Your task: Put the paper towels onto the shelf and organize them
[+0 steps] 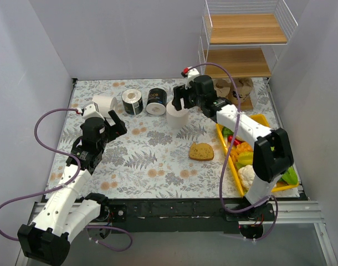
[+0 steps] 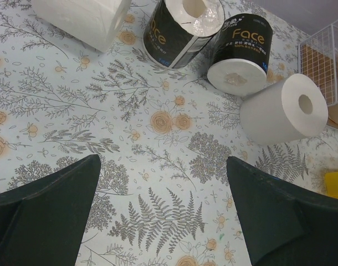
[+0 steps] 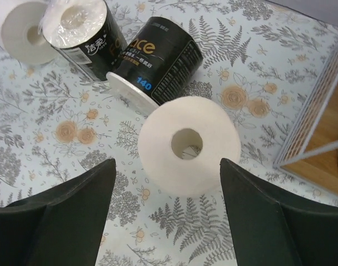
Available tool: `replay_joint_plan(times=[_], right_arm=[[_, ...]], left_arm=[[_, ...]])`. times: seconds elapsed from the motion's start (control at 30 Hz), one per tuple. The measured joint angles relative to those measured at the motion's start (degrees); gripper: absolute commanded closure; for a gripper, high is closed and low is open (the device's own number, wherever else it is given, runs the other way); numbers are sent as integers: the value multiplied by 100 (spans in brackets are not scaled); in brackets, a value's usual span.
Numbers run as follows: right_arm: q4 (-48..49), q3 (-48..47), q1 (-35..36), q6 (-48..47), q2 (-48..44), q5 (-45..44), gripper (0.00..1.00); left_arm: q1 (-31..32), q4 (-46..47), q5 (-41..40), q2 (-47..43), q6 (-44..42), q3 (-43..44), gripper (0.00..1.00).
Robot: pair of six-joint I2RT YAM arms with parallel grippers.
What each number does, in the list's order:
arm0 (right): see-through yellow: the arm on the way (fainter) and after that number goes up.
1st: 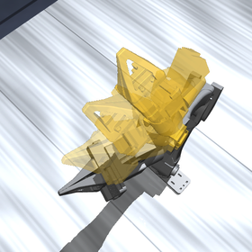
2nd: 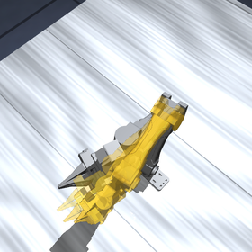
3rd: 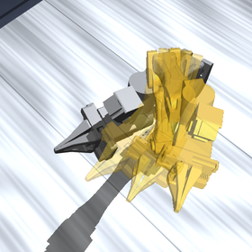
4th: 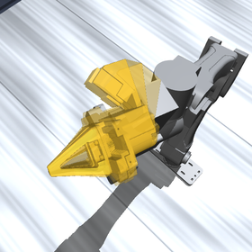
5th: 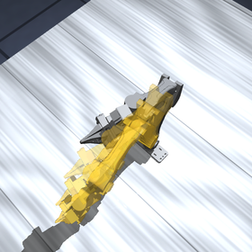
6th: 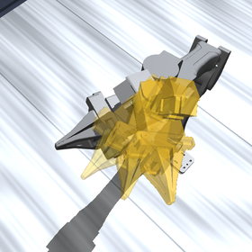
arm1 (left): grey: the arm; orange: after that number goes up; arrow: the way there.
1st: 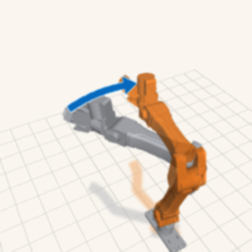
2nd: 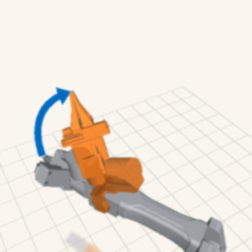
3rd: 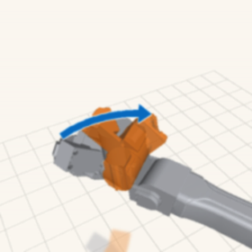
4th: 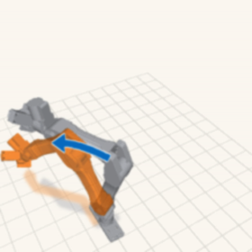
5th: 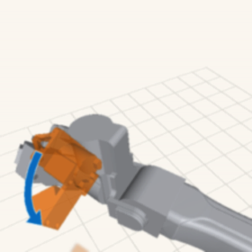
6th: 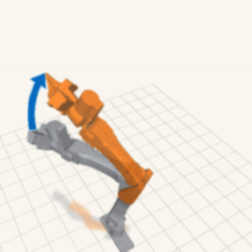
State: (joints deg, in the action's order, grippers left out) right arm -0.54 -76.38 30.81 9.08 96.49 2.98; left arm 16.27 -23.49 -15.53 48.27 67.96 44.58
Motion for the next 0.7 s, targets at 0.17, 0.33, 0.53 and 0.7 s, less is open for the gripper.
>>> replay_joint_plan(times=[0.17, 0.33, 0.53, 0.7], right_arm=[[-774, -1353, 365, -767, 966, -262, 19], [-1569, -2415, 592, -1257, 1792, -542, 23], [-2061, -2549, 745, -1394, 2048, -702, 26], [-2124, -2549, 774, -1414, 2170, -846, 27]], left_arm=[[9, -2, -17, -9, 2, 0, 2], [9, -2, -26, -63, 2, 0, 2], [9, -2, -22, -76, 2, 0, 2], [9, -2, -9, -76, 0, 0, 2]])
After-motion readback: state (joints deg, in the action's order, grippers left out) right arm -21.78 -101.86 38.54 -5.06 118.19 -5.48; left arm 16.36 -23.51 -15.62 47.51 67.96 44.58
